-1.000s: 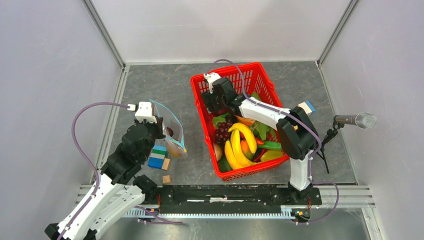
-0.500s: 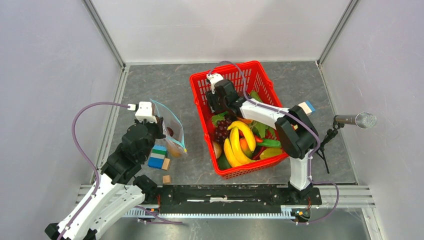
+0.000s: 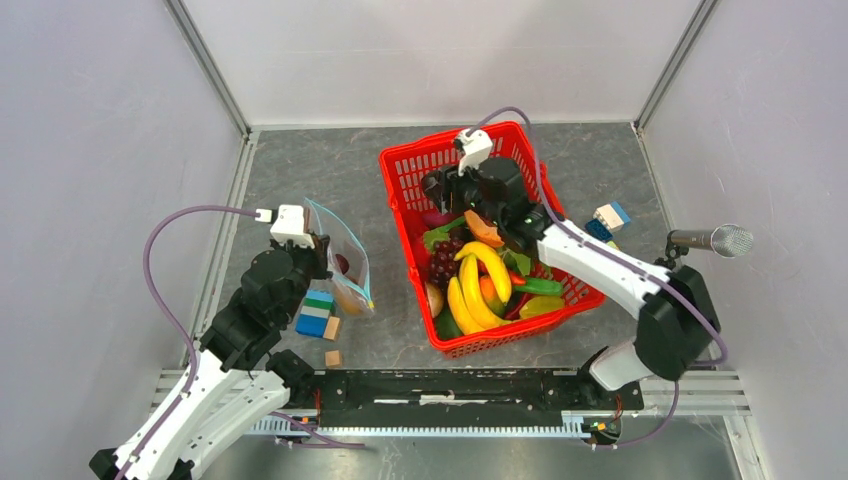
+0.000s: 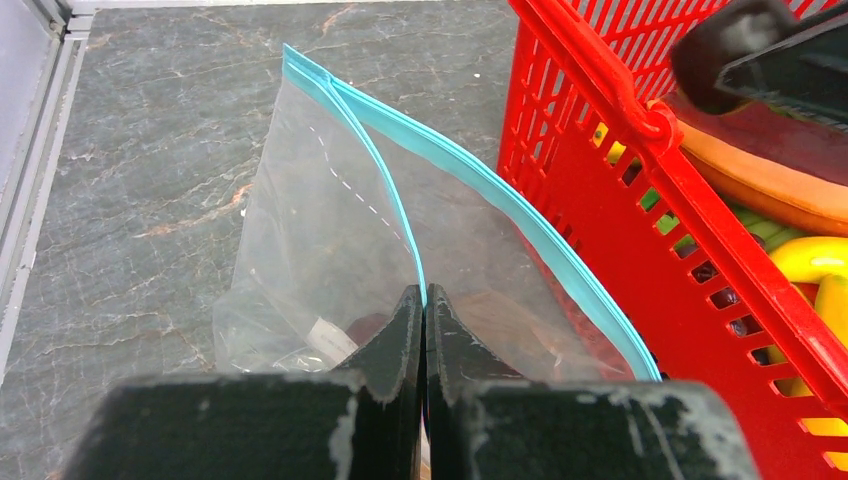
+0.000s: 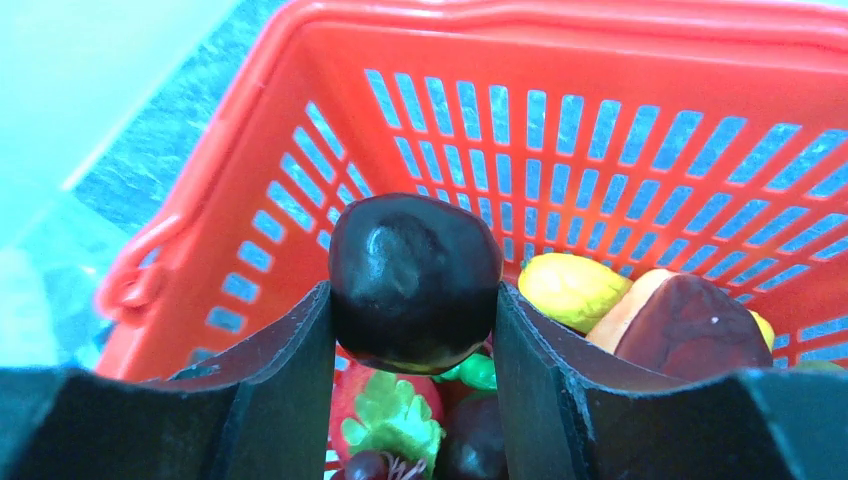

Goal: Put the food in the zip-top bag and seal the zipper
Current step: Pick up the fake fruit from the bin, then place the fake fruit in the zipper food storage bag.

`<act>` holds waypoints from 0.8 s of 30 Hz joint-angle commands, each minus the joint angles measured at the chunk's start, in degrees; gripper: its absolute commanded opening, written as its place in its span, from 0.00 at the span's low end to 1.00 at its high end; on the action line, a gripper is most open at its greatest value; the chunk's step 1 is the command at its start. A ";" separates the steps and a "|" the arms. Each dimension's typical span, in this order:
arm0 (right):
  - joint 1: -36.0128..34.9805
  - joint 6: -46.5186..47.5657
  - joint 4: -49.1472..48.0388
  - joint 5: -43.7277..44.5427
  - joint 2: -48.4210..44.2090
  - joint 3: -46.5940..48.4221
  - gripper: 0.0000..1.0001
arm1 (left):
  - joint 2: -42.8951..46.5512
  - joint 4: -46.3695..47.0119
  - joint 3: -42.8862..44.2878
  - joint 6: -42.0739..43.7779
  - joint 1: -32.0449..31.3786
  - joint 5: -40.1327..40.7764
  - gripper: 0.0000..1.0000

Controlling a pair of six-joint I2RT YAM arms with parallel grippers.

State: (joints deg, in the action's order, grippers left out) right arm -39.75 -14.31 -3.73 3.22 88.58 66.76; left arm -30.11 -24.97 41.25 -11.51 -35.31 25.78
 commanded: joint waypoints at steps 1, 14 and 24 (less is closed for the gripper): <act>-0.11 -4.05 -6.23 -2.96 -8.43 -5.09 0.35 | 0.77 0.89 0.49 -0.71 0.24 -1.79 0.02; -13.38 -4.55 -13.14 -10.78 -15.90 -7.06 0.38 | 1.86 1.06 0.35 -0.88 0.24 -3.14 0.02; -21.35 -1.75 -10.27 -12.13 -5.91 2.25 0.38 | 2.67 1.15 0.09 -1.14 0.32 -3.41 0.02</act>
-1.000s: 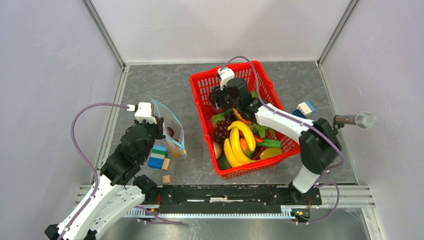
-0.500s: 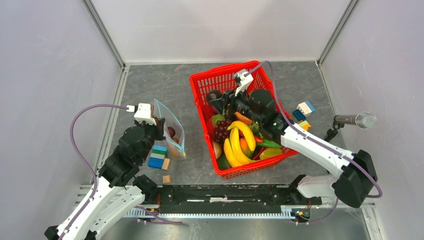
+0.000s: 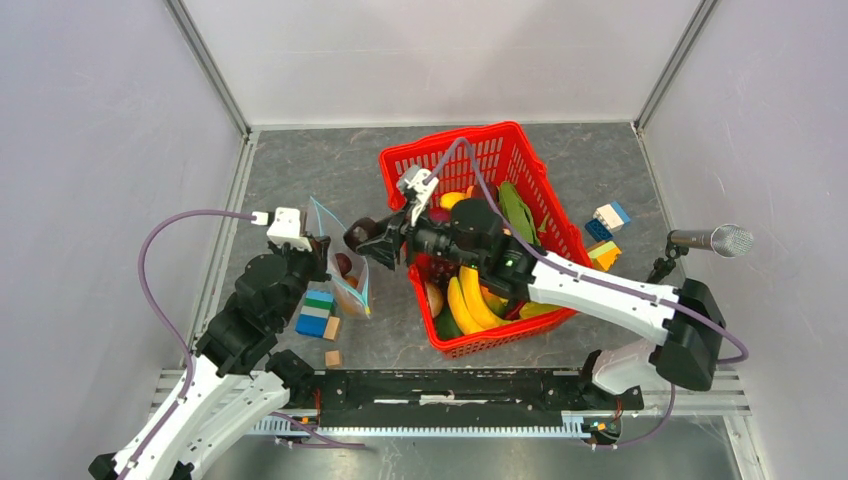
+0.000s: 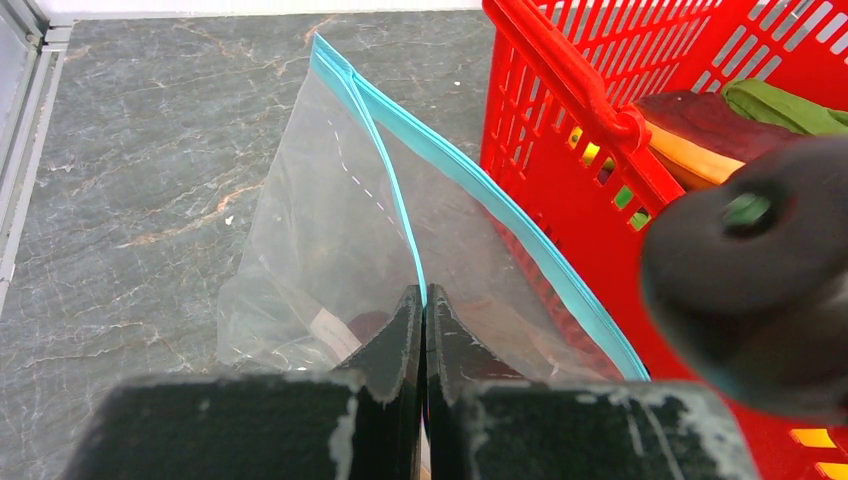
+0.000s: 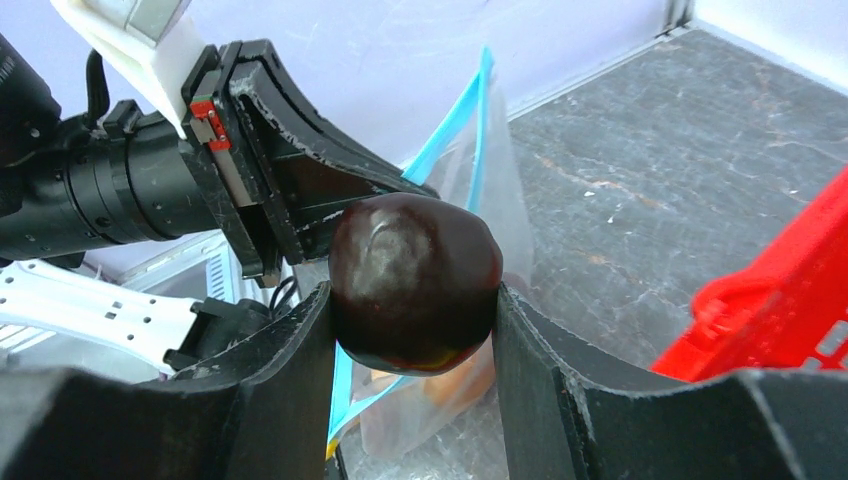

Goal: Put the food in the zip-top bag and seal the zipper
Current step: Place the fake fruit in the zipper food storage bag.

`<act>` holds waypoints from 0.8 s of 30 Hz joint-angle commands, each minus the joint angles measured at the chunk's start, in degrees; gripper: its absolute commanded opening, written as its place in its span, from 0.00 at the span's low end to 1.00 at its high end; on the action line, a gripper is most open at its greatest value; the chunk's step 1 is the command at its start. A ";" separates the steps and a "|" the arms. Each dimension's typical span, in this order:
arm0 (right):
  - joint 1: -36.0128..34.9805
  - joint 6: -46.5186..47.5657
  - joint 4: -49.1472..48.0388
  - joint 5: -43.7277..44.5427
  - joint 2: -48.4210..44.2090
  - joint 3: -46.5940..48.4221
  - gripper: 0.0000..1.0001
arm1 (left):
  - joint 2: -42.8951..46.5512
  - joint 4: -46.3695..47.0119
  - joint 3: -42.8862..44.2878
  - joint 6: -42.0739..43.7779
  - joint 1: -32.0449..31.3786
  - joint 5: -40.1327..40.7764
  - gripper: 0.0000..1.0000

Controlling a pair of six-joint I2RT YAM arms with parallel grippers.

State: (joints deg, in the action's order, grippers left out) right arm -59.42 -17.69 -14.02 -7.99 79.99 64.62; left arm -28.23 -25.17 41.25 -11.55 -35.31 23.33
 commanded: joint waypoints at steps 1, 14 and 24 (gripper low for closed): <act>-2.04 1.78 0.26 -0.95 3.46 5.02 0.39 | 0.83 1.36 0.02 -1.10 0.25 -0.99 0.02; -4.61 5.42 11.13 5.00 11.46 13.66 0.40 | 1.46 1.26 -0.03 -1.37 0.33 -0.34 0.02; -5.28 7.23 17.83 12.81 13.92 17.37 0.50 | 2.97 1.43 -0.29 -1.63 0.33 0.72 0.02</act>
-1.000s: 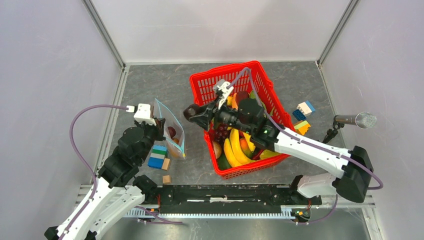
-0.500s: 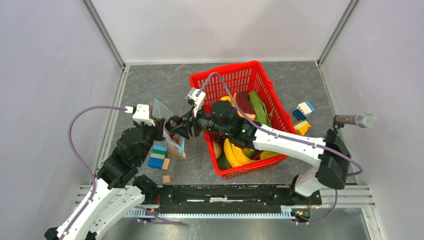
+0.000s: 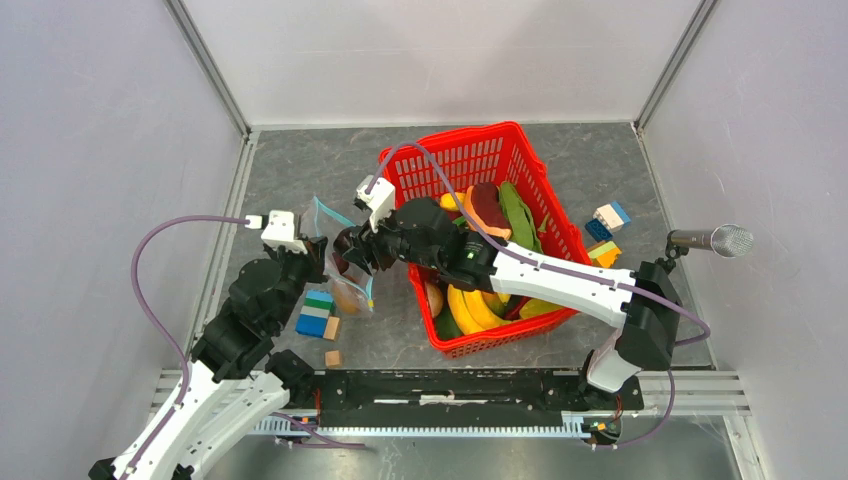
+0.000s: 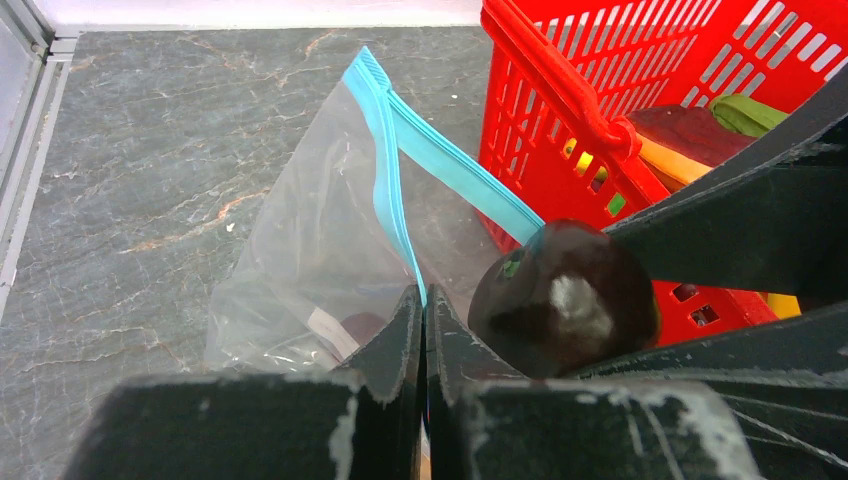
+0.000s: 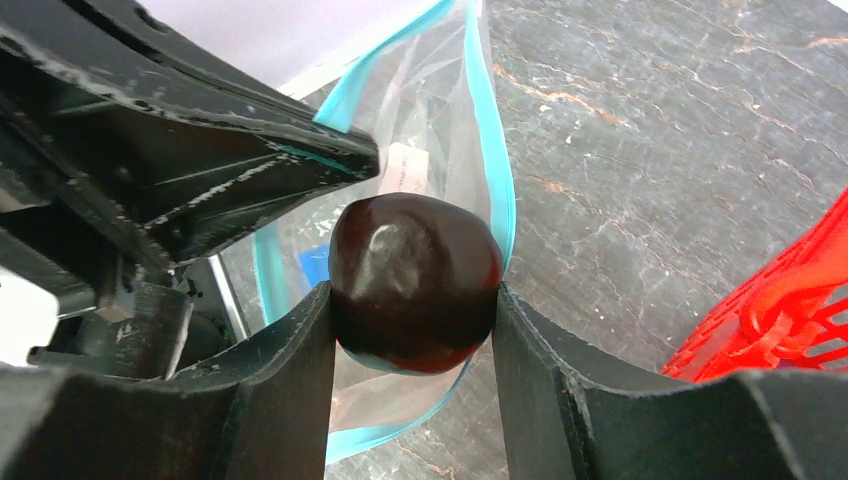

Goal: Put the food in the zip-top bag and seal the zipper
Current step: Place the fake fruit in the zipper food storage bag.

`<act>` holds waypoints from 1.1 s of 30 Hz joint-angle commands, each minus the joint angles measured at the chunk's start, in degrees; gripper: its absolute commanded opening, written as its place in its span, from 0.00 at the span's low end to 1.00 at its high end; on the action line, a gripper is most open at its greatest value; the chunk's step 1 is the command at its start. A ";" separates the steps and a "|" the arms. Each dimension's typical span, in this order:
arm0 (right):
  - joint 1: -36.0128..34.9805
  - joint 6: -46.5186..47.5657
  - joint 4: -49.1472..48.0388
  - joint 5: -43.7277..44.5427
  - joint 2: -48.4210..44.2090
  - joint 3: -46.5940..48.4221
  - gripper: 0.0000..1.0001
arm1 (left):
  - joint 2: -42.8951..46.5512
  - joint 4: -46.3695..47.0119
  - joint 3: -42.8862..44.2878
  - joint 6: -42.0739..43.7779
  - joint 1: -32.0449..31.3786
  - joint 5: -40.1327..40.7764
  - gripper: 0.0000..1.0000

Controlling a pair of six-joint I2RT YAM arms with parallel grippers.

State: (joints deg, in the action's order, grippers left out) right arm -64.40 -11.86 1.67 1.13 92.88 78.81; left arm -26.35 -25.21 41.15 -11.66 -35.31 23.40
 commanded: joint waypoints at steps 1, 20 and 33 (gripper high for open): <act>-0.29 1.54 2.59 3.71 1.42 3.68 0.51 | 1.34 1.63 -0.30 -1.52 0.33 0.77 0.02; -0.26 -0.42 -7.20 -7.36 -2.17 -0.65 0.81 | 1.25 1.67 -0.33 -1.87 1.01 0.51 0.02; 0.25 5.56 -4.75 18.16 -19.82 -12.22 0.78 | 0.68 1.09 0.00 -1.93 1.64 0.76 0.02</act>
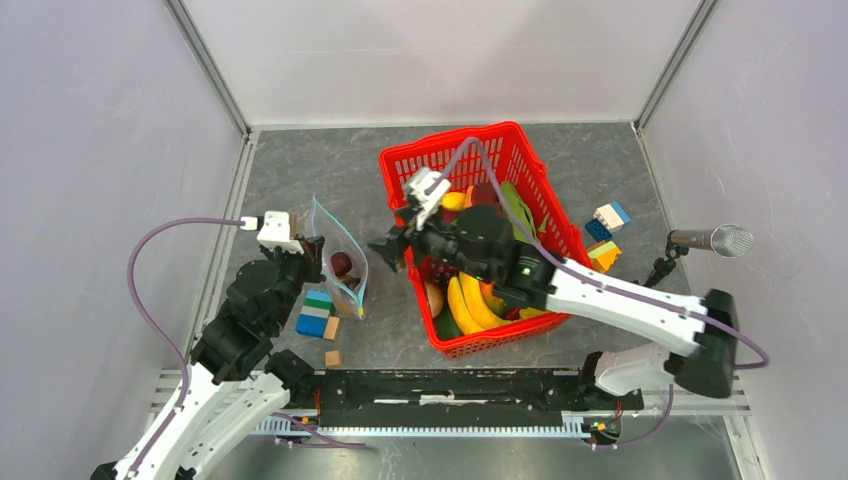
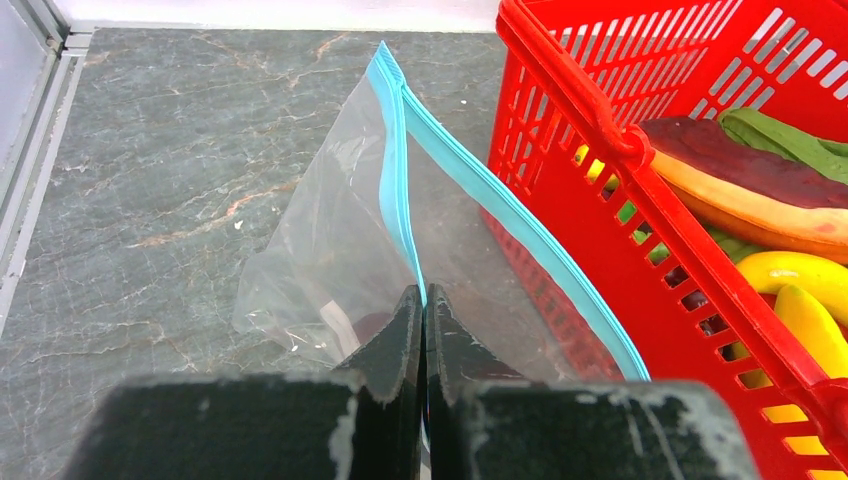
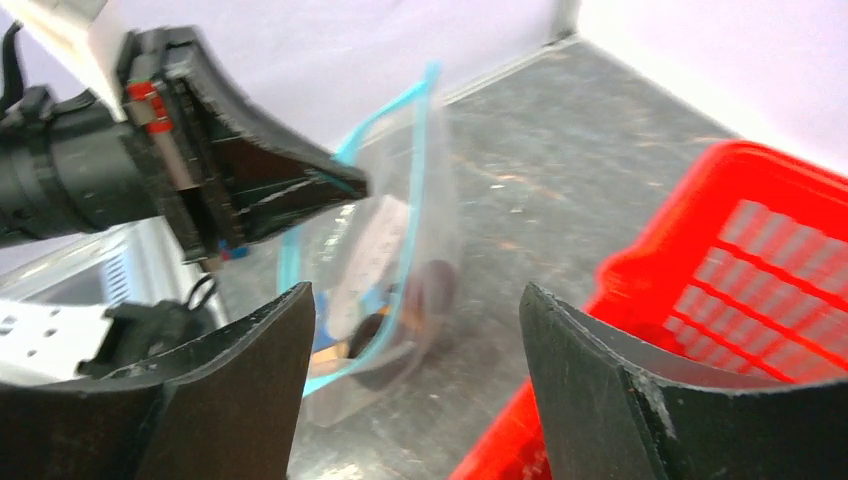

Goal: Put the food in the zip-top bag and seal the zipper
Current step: Place the fake fruit in the zipper food storage bag, then pick up the fake fruit from the bin.

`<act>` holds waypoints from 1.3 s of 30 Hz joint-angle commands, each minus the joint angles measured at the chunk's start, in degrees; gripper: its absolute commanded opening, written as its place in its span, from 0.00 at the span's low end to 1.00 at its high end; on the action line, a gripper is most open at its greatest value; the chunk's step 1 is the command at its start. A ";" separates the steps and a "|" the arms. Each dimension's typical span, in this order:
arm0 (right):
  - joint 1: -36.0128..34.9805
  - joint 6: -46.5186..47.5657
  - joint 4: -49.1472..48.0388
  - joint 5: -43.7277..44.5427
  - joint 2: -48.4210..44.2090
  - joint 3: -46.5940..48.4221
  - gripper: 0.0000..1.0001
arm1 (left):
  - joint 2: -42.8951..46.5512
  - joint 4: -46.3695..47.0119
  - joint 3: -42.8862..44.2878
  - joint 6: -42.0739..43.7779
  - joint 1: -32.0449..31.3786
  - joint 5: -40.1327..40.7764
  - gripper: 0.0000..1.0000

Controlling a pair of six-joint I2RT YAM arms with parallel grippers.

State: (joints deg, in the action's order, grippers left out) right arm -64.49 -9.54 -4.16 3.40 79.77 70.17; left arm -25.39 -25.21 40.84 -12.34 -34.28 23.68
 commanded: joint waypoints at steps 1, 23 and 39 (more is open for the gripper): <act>0.98 2.77 2.69 20.32 -8.24 -4.80 0.75 | -0.16 1.06 0.29 -1.27 0.62 0.49 0.02; 16.32 5.37 32.57 2.52 13.93 7.45 0.91 | -0.49 1.54 0.28 -1.46 1.76 -1.36 0.02; 17.06 6.30 35.64 -1.40 13.71 3.93 0.74 | -0.96 2.08 0.11 -2.08 3.78 -3.90 0.02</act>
State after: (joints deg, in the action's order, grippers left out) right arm -47.83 -4.05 31.46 4.43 96.73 76.09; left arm -26.09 -25.17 40.84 -12.49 -31.20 21.30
